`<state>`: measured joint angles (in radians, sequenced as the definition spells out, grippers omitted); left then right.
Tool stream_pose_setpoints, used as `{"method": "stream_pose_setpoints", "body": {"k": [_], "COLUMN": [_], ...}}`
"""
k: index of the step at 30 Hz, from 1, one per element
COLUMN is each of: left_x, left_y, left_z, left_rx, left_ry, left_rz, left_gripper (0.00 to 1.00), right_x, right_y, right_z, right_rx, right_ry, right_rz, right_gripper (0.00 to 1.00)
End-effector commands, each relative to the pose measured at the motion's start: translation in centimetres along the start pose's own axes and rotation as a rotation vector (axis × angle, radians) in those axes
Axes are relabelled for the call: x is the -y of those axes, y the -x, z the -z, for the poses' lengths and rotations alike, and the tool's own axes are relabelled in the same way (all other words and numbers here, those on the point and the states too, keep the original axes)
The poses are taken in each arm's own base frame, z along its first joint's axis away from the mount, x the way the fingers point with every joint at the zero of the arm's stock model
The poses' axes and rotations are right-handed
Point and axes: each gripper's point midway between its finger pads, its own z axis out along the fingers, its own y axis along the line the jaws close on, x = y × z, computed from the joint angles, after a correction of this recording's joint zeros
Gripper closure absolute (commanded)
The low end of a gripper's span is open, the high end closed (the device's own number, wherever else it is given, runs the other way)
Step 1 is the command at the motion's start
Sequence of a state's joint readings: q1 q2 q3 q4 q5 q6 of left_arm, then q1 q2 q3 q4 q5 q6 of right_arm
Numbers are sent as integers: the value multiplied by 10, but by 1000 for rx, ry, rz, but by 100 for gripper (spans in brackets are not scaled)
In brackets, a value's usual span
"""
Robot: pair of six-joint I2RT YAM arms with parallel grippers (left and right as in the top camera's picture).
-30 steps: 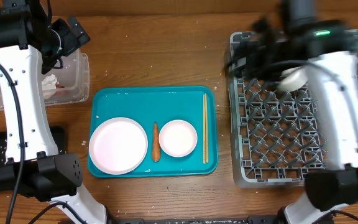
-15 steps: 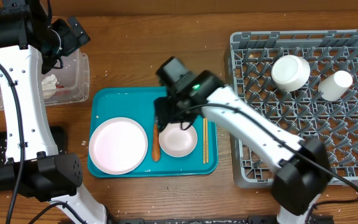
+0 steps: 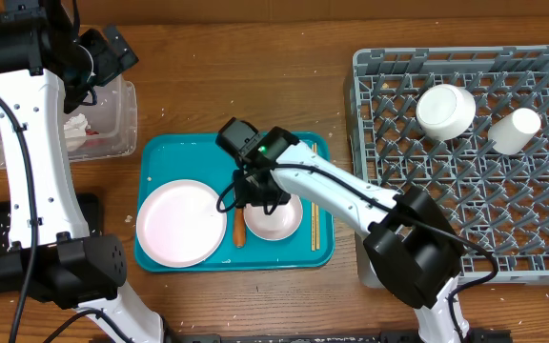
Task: Sort waste into correct bins and load items into the dishwasher
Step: 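Move the right gripper to the pink bowl and grasp its rim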
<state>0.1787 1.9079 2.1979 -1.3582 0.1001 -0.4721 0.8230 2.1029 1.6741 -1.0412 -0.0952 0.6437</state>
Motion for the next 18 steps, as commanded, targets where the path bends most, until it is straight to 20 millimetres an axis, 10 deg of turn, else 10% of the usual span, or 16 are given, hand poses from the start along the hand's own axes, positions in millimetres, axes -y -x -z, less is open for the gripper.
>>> {"method": "stream_pose_setpoints", "body": {"k": [1, 18], "left_x": [-3, -3], "left_y": [1, 1], "left_z": [1, 1], "left_rx": [5, 5], "left_ry": [7, 7], "left_rz": [17, 17], "left_gripper": [0, 0], "right_x": [3, 11], "right_y": [5, 11], "right_z": [5, -17], "right_rx": [32, 81], "right_ry": [-14, -42], "right_rz": [-42, -84], "right_gripper": [43, 58]}}
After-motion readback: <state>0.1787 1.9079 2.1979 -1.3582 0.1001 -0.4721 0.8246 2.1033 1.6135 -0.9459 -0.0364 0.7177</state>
